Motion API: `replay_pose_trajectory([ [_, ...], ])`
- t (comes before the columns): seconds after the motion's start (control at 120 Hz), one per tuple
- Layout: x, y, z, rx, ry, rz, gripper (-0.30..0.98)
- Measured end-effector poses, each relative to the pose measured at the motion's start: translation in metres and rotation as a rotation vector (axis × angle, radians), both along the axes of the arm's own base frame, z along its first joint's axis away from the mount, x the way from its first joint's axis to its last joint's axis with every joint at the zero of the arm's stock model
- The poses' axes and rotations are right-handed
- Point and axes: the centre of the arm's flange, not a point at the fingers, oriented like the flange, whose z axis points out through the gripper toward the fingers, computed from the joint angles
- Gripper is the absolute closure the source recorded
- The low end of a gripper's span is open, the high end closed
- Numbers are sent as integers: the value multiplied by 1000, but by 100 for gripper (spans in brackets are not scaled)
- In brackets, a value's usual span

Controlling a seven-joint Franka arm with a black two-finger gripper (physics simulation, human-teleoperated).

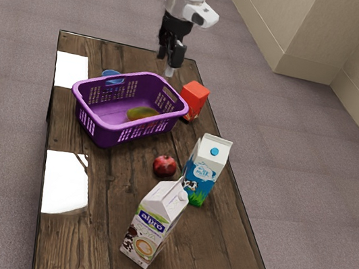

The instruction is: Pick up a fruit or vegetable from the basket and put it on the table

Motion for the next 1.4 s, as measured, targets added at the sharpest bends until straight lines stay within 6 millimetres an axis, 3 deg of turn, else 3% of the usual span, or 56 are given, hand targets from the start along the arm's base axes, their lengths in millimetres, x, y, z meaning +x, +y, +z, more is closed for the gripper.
replay_pose_trajectory([
  [0.133,-2,-26,7,58,1,11,2],
  [0.208,-20,-32,3,51,5,19,2],
  [0.292,-30,-40,-13,36,30,14,2],
  [0.383,-38,-45,-43,6,87,8,2],
  [0.542,-47,-40,-74,-27,146,17,2],
  [0.617,-52,-29,-86,-44,155,38,2],
  [0.85,-52,-12,-107,-60,136,52,2],
  [1.208,-36,-9,-131,-57,75,35,3],
  [1.4,-38,10,-145,-69,38,72,3],
])
